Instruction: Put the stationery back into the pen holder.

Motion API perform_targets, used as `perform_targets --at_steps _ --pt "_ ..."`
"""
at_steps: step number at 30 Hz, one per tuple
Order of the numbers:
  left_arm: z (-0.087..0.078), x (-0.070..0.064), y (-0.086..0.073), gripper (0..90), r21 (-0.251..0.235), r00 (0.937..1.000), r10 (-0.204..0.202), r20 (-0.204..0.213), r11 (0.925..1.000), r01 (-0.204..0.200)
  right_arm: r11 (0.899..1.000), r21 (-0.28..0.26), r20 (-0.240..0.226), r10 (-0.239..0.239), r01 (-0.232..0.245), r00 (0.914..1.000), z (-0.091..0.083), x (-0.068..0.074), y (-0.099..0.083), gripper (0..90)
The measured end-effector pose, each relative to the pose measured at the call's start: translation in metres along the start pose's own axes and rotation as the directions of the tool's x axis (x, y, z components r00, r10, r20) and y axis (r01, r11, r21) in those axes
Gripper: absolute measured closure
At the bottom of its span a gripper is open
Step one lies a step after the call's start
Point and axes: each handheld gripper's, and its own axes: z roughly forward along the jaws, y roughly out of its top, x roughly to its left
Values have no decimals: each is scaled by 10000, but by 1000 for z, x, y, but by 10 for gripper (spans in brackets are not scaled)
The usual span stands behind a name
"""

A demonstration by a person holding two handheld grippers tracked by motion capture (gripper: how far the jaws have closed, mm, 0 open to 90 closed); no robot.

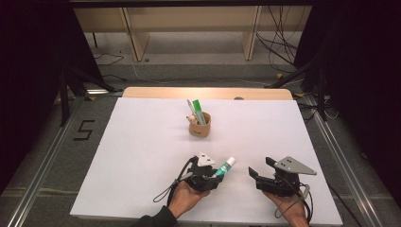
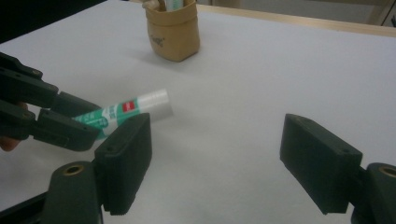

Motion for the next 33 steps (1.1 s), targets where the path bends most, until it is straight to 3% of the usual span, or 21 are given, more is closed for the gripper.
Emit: perform_targets --at_steps 3,8,14,17,19,20,22,23,27,31,33 --pt "-11 8 -4 659 -367 9998 29 -194 9993 -37 9999 -65 -68 -156 156 9999 0 3 2 257" --pt "-28 22 -12 660 -831 9997 -40 -234 9965 21 9994 -33 -750 340 -344 9966 3 10 4 248" --pt "-48 31 -21 659 -1340 9998 21 -191 9910 -46 9905 -114 -1982 1323 -1373 9712 9 18 6 237" --pt "-56 33 -24 659 -1603 9998 117 -178 9870 -144 9796 -60 -2564 1927 -2009 9472 15 22 7 239" --pt "-60 34 -24 659 -1700 9995 245 -213 9851 -277 9788 65 -2700 1990 -2049 9421 20 26 8 242" --pt "-61 35 -25 659 -1792 9997 178 -185 9836 -208 9752 119 -2836 2151 -2209 9345 23 28 8 241" --pt "-64 34 -26 659 -1821 9994 296 -154 9828 -319 9598 254 -3317 2719 -2795 9034 28 30 9 242" --pt "-65 34 -26 659 -1872 9993 341 -178 9816 -368 9553 315 -3472 2863 -2941 8930 30 31 10 242" --pt "-67 31 -26 659 -1995 9989 459 -121 9788 -474 9518 563 -3979 2982 -3014 8676 41 40 13 251" --pt "-66 30 -27 659 -1998 9983 568 -114 9781 -579 9353 893 -4460 3448 -3423 8259 52 46 16 251" --pt "-67 29 -27 659 -2033 9983 567 -101 9774 -575 9334 934 -4497 3499 -3464 8218 57 47 17 255"
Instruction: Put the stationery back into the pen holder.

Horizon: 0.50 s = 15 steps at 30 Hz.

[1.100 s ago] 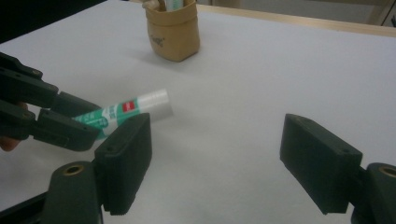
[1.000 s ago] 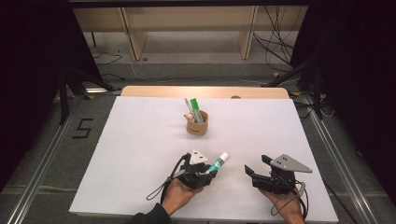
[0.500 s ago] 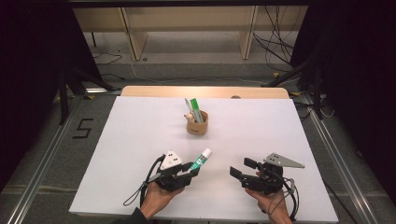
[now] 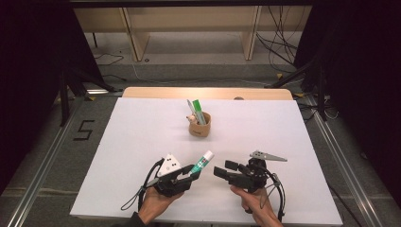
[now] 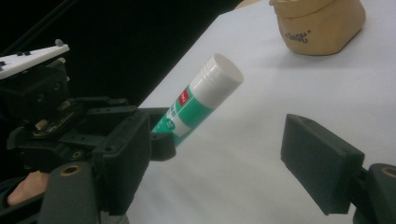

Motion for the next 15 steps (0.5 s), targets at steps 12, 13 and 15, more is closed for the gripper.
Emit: perform_targets --at_steps 12,13,15 --pt "2 -4 0 659 -42 9999 -6 162 10000 7 9970 71 -511 779 -777 9957 21 -4 5 318" --pt "2 -4 0 659 -79 9999 4 160 10000 -2 9967 80 -548 815 -812 9952 23 -4 5 321" --pt "2 -5 0 659 -116 9997 -19 251 9999 22 9961 130 -625 883 -876 9941 27 -5 4 321"
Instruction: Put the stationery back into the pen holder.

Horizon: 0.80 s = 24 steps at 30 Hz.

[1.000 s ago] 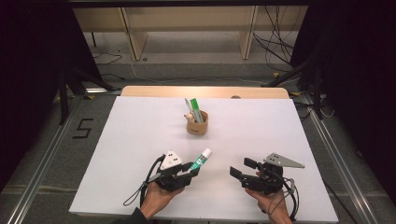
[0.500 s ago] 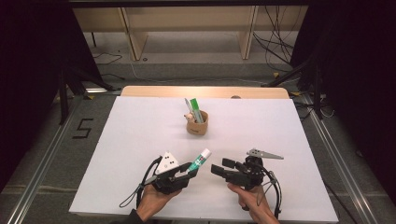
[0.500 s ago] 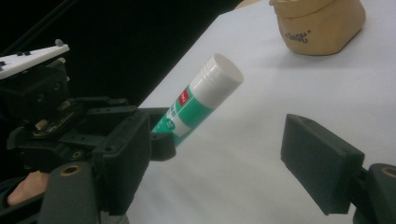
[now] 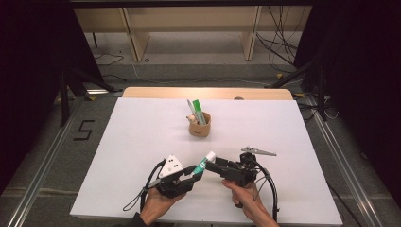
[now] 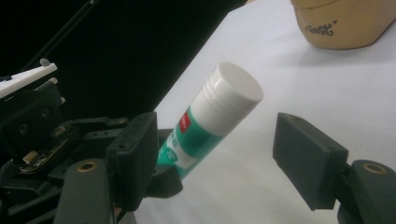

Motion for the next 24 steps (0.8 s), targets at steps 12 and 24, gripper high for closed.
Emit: perform_targets --at_steps 12,24 --pt "1 -1 -1 659 -155 9997 -146 220 9998 150 9987 -289 -432 401 -413 9983 5 -2 1 430" --pt "1 -1 -2 658 -305 9991 -214 354 9993 225 9968 -445 -647 641 -670 9958 4 -4 1 543"
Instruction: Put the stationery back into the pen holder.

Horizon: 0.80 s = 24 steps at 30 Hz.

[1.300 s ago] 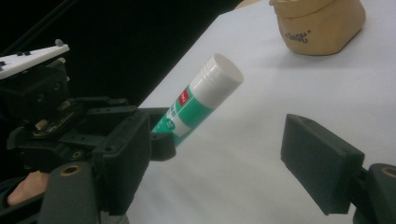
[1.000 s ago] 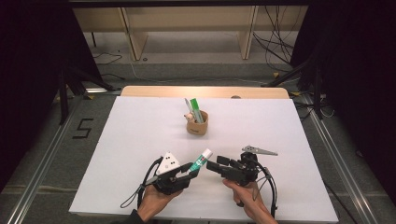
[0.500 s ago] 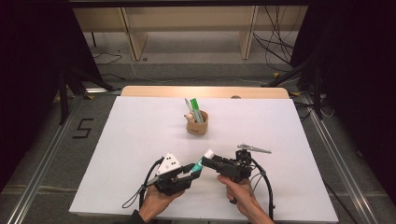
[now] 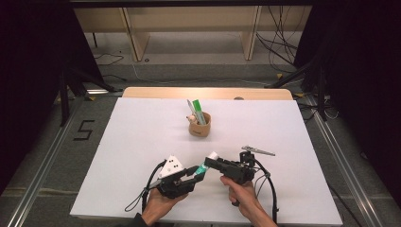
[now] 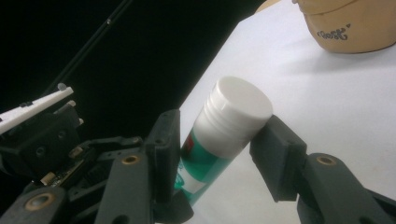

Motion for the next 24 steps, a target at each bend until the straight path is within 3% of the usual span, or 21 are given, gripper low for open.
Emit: perform_targets --at_steps 7,9,12,14,16,20,24 --pt "3 1 -4 658 -28 9998 -23 189 10000 23 9980 -240 -396 573 -583 9976 -2 -3 0 631" --pt "5 3 -6 657 -68 9990 -199 401 9998 202 9979 -256 -432 577 -589 9974 -3 -1 -1 656" --pt "2 3 -5 632 -67 9980 -157 615 9998 162 9986 -378 -438 362 -379 9984 -2 2 -1 659" --pt "-1 2 -3 477 -9 9968 -99 799 9999 100 9990 -437 -309 28 -41 9995 -3 6 -1 660" --pt "-4 1 -1 397 50 9970 -41 774 10000 38 9982 -481 -166 -361 353 9992 -5 11 1 660" --pt "-8 5 -4 293 210 9979 -101 637 9997 88 9908 -651 133 -1179 1185 9929 -9 19 5 660" --pt "-16 16 -7 256 144 9976 -294 620 9995 285 9782 -694 599 -1920 1960 9796 -13 24 11 660"
